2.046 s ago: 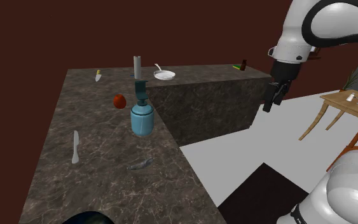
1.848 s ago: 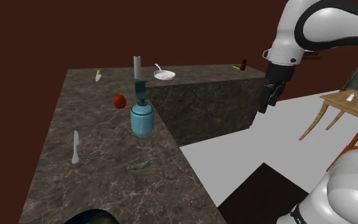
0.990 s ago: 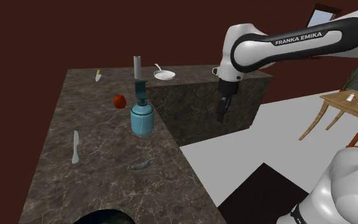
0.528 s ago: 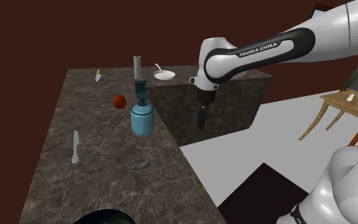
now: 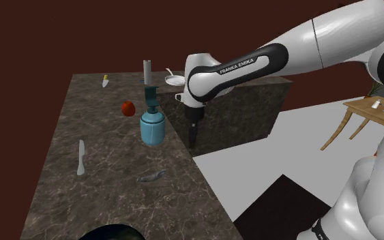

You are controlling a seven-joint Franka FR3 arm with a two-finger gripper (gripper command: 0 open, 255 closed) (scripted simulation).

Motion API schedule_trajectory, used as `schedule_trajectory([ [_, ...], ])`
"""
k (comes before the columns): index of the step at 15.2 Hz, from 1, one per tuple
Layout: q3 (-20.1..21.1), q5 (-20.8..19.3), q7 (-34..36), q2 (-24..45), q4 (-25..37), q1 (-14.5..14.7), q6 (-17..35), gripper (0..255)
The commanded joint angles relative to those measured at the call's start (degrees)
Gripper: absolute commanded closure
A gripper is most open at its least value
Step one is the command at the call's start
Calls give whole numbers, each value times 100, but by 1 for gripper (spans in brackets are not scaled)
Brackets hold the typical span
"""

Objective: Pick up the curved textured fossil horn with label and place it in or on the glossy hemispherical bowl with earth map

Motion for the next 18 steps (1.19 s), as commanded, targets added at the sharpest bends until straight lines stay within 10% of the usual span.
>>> schedule_trajectory([
  [1,97,36,-186,352,265,75,75,0],
  [18,716,-67,-1029,2459,2034,642,352,0],
])
